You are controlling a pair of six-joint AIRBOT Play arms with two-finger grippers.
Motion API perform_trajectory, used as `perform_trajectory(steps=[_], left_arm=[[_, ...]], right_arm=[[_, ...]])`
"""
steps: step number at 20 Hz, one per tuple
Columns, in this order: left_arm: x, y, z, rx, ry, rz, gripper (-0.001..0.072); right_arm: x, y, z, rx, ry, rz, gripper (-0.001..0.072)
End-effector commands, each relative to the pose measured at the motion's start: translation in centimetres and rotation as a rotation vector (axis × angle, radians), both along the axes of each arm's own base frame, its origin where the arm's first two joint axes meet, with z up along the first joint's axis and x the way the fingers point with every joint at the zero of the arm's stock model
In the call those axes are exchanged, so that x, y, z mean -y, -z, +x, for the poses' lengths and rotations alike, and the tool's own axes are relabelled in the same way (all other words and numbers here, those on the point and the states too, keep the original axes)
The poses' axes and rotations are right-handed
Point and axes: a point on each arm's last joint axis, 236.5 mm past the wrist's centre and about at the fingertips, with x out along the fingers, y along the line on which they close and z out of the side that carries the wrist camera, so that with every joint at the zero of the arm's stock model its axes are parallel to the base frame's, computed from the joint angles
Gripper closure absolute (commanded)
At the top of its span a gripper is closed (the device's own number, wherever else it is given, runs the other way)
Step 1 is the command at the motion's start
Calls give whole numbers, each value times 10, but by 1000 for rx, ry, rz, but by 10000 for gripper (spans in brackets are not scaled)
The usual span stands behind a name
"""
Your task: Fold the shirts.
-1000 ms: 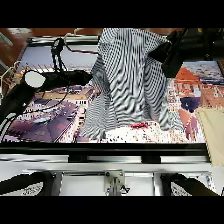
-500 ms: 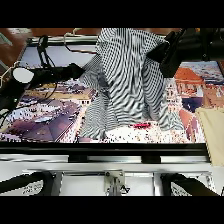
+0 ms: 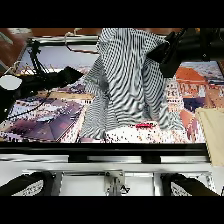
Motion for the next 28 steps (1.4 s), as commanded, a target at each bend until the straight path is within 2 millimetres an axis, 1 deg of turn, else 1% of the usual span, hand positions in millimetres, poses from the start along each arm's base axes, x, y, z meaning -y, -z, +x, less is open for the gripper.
perform_trajectory(steps=[1, 2, 4, 6, 7, 8, 10, 12, 14, 15, 16, 17, 18, 19, 20, 21, 23, 24, 26, 28], left_arm=[[7, -11, -16, 11, 40, -15, 30], [7, -7, -22, 9, 50, -2, 32], [-2, 5, -33, 4, 15, 21, 33], [-13, 27, -44, -23, -65, 5, 33], [-16, 44, -48, -41, -114, -4, 33], [-14, 58, -49, -61, -159, -27, 33], [6, 73, -46, -75, -204, -76, 33], [30, 78, -39, -63, -239, -106, 34], [49, 82, -33, -52, -262, -114, 35], [55, 87, -31, -64, -271, -121, 35], [57, 91, -26, -74, -291, -128, 37], [54, 96, -20, -84, -325, -137, 52], [45, 98, -10, -81, -377, -147, 123], [34, 97, -1, -67, -424, -155, 213], [24, 92, 8, -50, -463, -166, 341], [16, 84, 15, -34, -481, -174, 419], [7, 65, 27, 13, -494, -178, 601], [5, 54, 31, 49, -486, -166, 664], [3, 33, 39, 115, -466, -136, 666], [-8, 15, 46, 159, -453, -112, 666]], right_arm=[[0, 0, 0, -2, 1, 1, 651], [0, 0, 0, -2, 0, 1, 651], [0, 1, 0, -3, 0, 0, 651], [0, 1, 0, -3, -1, 0, 651], [0, 1, 0, -3, -1, 0, 651], [0, 1, 0, -3, -1, 0, 651], [0, 0, 0, -3, 0, 0, 651], [0, 0, 0, -3, 0, 0, 651], [0, 1, 0, -3, 0, 0, 651], [0, 0, 0, -1, 2, -1, 651], [2, 1, 1, 0, 6, -6, 651], [2, 1, 1, 0, 7, -7, 651], [2, 1, 1, 1, 8, -7, 651], [2, 1, 1, 0, 9, -9, 651], [3, 2, 2, 0, 11, -13, 651], [4, 3, 2, 1, 14, -17, 651], [5, 3, 3, 1, 17, -21, 651], [5, 3, 3, 1, 17, -21, 651], [5, 3, 3, 1, 17, -21, 651], [5, 3, 3, 3, 18, -22, 651]])
